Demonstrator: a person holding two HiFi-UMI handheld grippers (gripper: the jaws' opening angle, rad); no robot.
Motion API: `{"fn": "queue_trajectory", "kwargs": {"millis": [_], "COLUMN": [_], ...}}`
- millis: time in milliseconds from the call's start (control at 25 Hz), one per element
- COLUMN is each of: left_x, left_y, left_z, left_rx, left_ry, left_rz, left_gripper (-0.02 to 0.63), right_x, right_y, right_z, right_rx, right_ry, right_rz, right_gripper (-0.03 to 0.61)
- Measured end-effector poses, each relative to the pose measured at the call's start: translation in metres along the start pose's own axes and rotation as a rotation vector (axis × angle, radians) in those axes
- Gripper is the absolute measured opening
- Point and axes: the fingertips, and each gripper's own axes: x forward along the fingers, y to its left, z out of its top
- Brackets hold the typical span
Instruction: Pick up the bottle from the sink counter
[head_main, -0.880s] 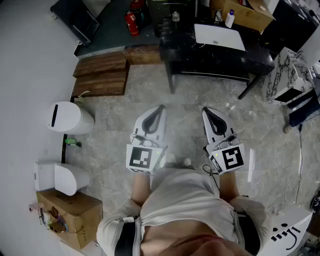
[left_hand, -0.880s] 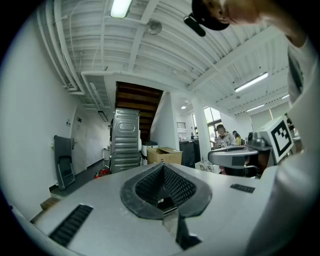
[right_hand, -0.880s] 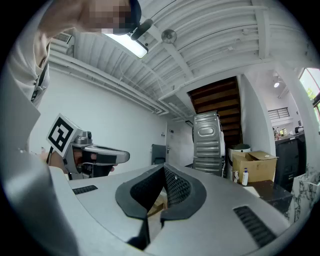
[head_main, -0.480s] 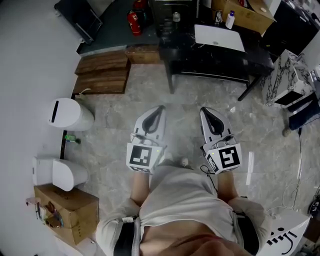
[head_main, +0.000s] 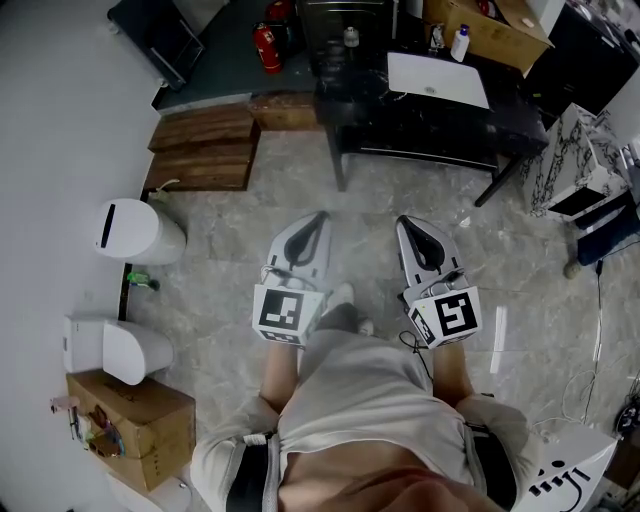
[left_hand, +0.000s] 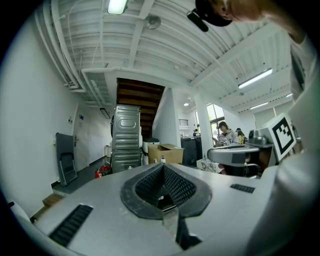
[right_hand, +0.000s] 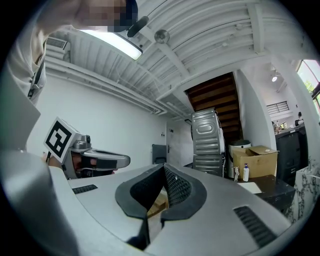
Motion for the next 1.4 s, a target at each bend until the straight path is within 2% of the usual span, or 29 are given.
{"fn": "queue_trajectory", "kwargs": {"millis": [520, 1120, 1400], "left_x": [0.055, 0.101, 0.117], "left_y": [0.055, 0.112, 0.122], "left_z": [-0.008, -0.007, -0.012], "left_rx": [-0.023, -0.015, -0.022], "left_ry": [0.004, -0.002, 0.006], "left_rz": [-0.002, -0.058, -0.084], "left_gripper": [0.002, 0.002, 0.002], "right_x": [0.07, 0.142, 0.155], "right_y": [-0.023, -0.031, -0.038], "right_z": [-0.014, -0.018, -0.025], "right_rx": [-0.007, -0.023, -0.014], "right_ry": [0.041, 0.055, 0.07], "right_rz": [-0.001, -0.034, -0.061], "right_gripper": [-0.003, -0.003, -0.003]}}
